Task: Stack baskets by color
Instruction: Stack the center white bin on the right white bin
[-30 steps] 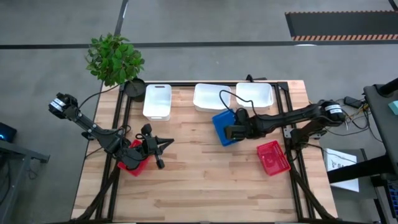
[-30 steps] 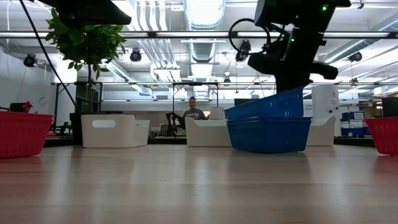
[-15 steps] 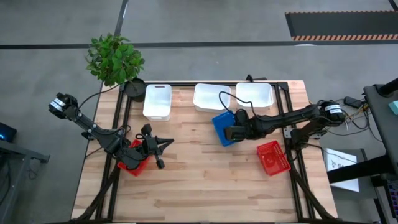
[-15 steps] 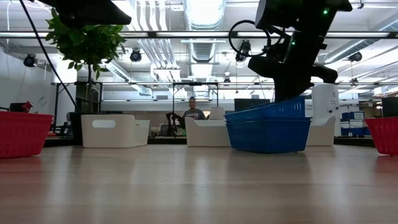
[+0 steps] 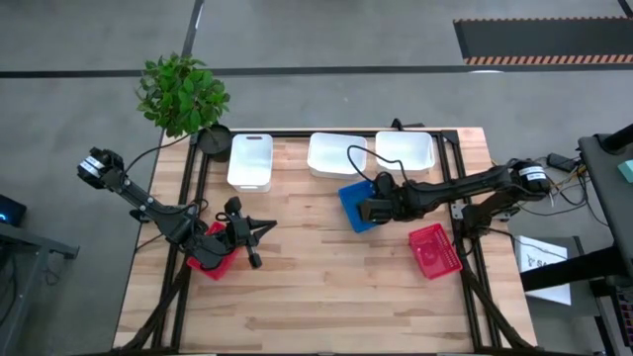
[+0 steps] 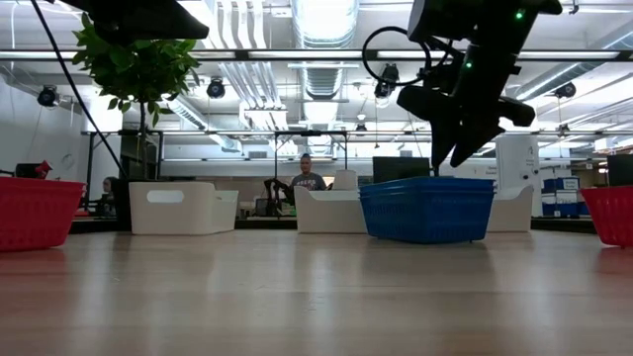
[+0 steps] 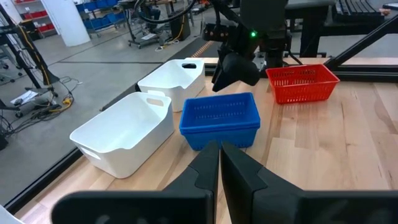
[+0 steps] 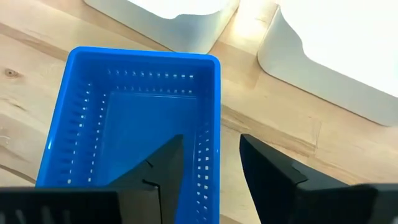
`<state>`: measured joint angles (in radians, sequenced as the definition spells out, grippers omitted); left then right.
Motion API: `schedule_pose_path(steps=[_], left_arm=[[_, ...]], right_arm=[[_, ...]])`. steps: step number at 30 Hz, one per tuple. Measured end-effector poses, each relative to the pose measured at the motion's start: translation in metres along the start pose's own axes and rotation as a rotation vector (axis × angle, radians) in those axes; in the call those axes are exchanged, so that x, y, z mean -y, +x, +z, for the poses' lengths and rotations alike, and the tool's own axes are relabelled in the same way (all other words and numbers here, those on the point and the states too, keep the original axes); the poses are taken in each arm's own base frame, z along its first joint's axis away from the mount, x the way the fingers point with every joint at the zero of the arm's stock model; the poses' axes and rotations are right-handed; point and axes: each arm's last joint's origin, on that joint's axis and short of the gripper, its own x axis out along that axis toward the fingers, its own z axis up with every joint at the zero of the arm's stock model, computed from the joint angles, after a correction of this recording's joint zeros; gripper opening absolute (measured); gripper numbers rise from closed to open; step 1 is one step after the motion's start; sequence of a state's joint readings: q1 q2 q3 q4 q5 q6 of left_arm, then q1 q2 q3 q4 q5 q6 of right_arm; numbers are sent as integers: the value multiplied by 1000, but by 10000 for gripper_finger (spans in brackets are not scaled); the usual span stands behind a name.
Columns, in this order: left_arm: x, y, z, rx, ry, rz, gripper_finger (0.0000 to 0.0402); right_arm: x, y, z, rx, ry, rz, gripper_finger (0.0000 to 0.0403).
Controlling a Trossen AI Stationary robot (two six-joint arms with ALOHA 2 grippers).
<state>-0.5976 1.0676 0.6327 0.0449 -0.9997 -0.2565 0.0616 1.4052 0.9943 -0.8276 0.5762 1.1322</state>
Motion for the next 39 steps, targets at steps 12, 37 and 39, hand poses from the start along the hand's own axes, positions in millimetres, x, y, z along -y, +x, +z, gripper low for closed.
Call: schedule_pose_path(steps=[12,37,39], left_arm=[[0,0,0,0,-3,0,1],[11,17,3,68,-94,26,1],[14,22,3,78,-100,35,1]], right_arm=[[10,-47,4,-111,-103,273,108],[9,-130,-117,78,-821,553,158],[9,-137,-127,256,-902,564,151]])
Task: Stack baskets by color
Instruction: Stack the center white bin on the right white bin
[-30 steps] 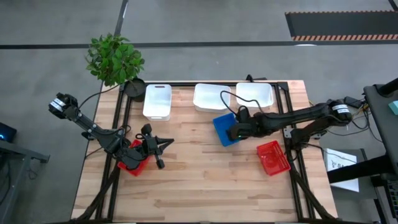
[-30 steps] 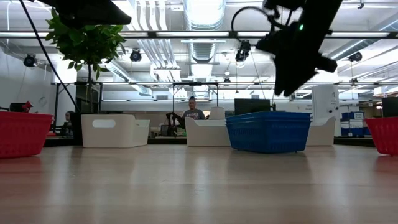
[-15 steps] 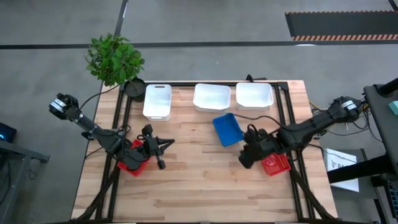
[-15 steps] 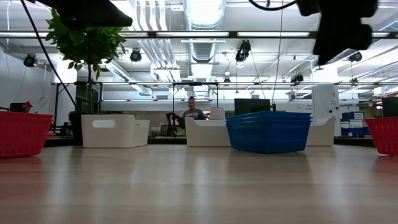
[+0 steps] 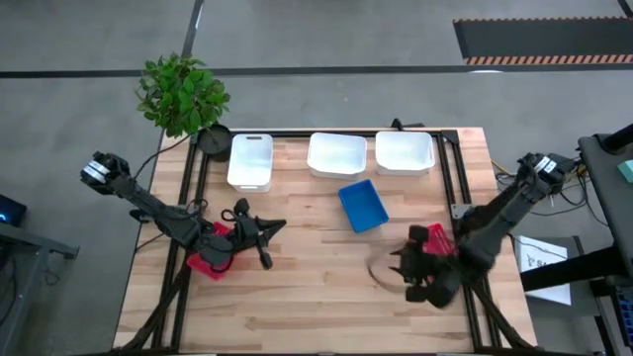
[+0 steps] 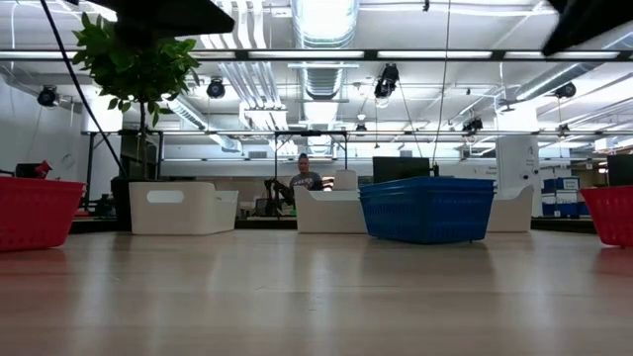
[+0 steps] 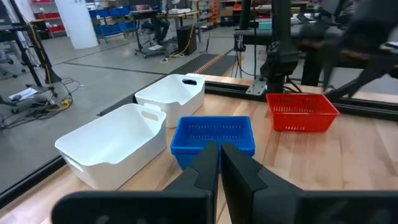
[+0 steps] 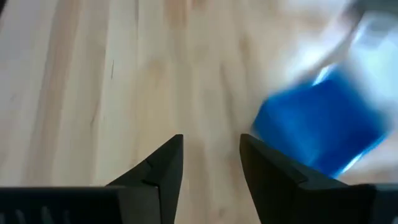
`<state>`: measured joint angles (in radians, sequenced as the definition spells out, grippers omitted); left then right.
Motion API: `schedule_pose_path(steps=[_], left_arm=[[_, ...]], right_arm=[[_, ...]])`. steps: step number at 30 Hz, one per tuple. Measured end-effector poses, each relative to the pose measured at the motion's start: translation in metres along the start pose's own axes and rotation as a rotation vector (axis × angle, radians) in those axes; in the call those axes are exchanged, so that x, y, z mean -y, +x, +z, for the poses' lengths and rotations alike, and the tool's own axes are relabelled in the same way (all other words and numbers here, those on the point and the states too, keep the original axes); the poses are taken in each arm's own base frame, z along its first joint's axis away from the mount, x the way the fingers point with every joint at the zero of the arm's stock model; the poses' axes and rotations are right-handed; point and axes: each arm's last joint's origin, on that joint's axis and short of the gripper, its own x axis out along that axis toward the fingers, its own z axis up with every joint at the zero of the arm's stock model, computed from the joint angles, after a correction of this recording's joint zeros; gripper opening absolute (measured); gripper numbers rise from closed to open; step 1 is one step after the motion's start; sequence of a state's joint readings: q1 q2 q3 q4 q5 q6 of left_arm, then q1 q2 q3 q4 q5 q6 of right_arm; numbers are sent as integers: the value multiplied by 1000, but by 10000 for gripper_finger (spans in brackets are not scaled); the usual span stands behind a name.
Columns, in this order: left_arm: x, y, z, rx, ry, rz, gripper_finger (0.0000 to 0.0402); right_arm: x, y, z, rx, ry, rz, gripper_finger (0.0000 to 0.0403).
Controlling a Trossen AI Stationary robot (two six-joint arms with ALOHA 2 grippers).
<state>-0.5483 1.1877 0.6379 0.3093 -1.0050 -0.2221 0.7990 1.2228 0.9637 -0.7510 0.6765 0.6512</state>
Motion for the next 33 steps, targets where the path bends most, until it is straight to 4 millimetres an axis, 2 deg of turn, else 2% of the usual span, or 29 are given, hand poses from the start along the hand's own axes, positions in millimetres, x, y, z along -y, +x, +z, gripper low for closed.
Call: schedule_pose_path(steps=[5,10,15,20,22,26,29,33], left_arm=[[10,24,5,-16,-16,-27,1],[19,54,15,-58,3,-129,1],[27,75,18,-83,22,-199,1],[27,88,26,-92,23,-171,1],[28,97,34,-90,13,-184,1],[25,114,47,-136,29,-216,1],[19,128,51,-189,103,-235,1],[7,141,55,-174,222,-243,1]], right_arm=[[-4,-17,-6,245,-172,-166,129],[14,-27,-8,297,-189,-170,96],[34,-19,-16,398,-201,-28,57],[59,-4,-24,633,-299,182,28],[73,-3,-26,713,-299,170,20],[102,-2,-32,741,-226,51,10],[115,-2,-36,749,-155,5,9],[127,1,-39,731,-108,-60,9]])
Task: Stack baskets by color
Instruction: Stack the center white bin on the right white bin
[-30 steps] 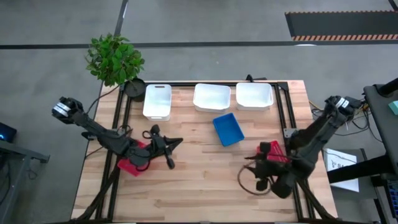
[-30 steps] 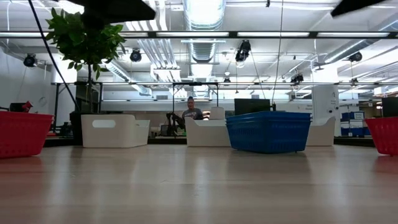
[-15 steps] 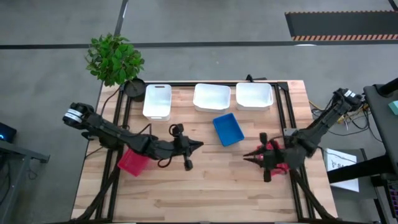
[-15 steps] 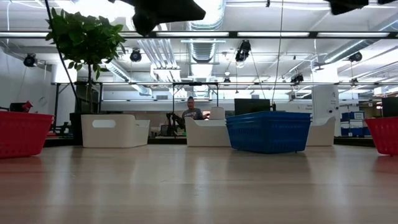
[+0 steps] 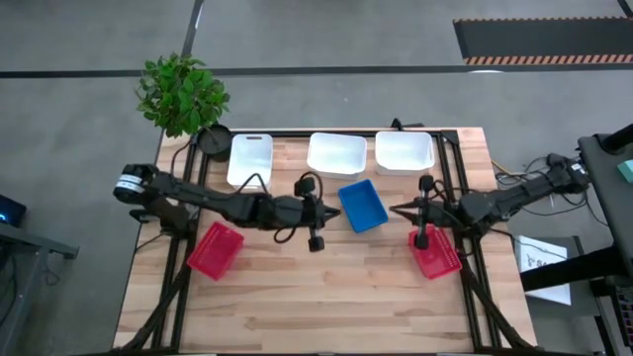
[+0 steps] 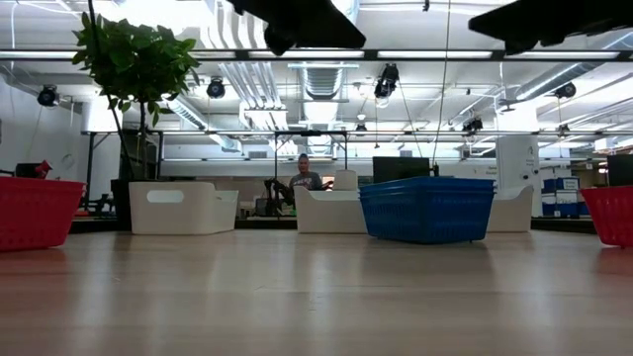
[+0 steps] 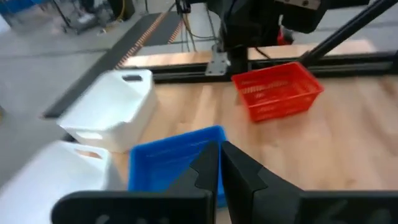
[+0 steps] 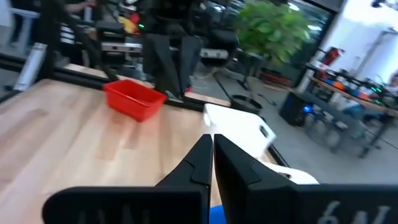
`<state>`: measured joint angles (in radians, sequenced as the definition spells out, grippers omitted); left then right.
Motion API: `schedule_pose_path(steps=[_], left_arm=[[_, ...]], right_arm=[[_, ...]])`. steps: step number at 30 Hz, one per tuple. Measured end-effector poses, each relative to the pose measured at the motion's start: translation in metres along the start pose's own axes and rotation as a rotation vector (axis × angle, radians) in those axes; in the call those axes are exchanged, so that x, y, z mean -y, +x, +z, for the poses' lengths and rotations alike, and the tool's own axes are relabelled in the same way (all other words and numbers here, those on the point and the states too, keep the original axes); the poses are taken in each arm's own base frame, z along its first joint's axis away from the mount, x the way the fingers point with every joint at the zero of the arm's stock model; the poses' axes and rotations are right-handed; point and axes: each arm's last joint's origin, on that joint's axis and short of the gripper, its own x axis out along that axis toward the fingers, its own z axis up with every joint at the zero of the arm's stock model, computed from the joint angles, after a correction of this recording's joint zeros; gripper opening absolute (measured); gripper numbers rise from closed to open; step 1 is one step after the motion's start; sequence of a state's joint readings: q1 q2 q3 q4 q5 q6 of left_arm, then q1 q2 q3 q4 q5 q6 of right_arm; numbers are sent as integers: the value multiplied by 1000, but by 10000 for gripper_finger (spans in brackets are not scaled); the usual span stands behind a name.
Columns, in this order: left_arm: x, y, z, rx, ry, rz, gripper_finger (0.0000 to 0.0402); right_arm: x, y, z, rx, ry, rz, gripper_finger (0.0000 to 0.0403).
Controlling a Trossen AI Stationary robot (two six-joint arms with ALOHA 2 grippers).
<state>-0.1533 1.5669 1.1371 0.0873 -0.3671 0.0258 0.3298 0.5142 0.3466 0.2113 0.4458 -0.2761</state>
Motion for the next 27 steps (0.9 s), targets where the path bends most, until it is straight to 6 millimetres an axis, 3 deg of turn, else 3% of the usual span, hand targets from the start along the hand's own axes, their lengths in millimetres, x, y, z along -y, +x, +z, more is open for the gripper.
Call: schedule_pose_path(steps=[4,12,20,27], left_arm=[[-17,4,0,-6,111,42,1],[-44,7,3,-5,214,114,1],[-43,-4,5,27,323,26,1],[-45,-27,8,105,433,-96,1]], right_arm=[[12,6,-1,-43,18,-74,9],[42,24,21,-248,82,-202,9],[49,49,21,-496,110,-215,9],[49,75,33,-542,127,-212,30]])
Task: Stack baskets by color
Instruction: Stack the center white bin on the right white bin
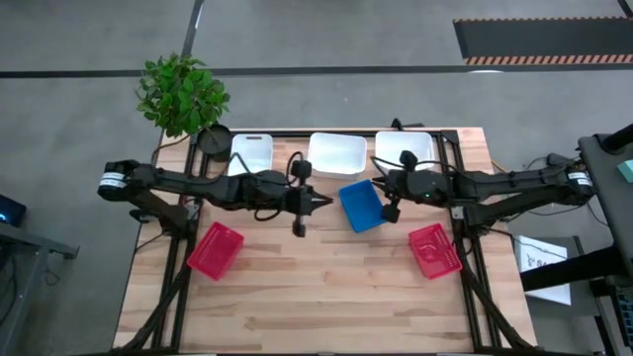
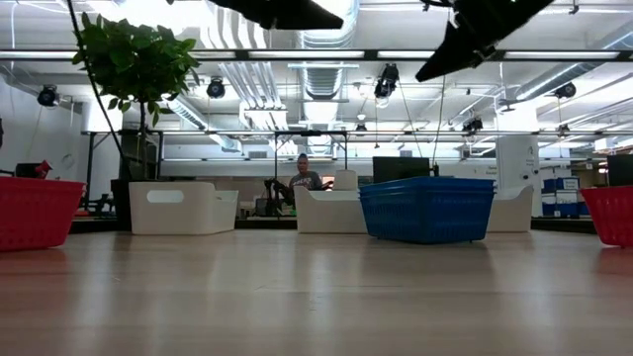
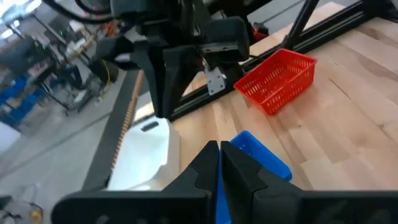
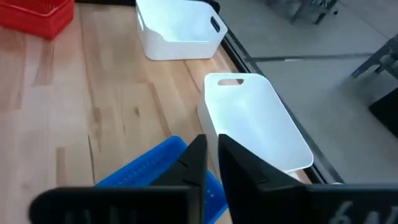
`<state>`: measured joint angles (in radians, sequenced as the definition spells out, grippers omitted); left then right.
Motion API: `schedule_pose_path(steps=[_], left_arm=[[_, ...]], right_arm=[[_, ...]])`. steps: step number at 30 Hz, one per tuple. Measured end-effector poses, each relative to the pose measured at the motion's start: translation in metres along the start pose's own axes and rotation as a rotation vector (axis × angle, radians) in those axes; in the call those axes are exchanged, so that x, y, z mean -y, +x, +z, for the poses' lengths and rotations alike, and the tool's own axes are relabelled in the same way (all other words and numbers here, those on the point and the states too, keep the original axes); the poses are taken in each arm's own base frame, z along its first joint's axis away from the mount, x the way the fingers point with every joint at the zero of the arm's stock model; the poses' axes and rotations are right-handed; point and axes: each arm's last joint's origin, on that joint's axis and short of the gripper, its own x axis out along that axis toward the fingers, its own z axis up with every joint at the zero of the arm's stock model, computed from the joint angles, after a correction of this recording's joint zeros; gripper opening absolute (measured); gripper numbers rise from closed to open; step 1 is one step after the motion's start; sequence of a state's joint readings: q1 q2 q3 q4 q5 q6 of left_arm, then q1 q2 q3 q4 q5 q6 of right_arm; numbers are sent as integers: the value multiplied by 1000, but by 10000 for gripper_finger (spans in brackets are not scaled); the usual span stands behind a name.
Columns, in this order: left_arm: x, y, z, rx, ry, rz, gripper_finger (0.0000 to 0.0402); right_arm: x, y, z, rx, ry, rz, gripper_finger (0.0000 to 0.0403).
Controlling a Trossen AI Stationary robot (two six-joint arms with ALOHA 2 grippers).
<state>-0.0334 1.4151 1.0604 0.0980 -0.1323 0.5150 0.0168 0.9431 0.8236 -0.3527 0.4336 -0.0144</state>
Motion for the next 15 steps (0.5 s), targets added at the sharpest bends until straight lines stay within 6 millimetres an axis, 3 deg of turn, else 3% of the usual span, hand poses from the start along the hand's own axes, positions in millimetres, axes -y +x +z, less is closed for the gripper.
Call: schedule_pose_path(steps=[7,10,15], left_arm=[[1,-21,-6,60,41,-5,1],[5,-27,-14,55,46,-10,1],[6,-41,-16,89,5,1,1]], right_arm=[[2,18,26,-87,7,39,118],[4,34,33,-146,-32,41,154],[14,69,45,-219,-59,185,192]])
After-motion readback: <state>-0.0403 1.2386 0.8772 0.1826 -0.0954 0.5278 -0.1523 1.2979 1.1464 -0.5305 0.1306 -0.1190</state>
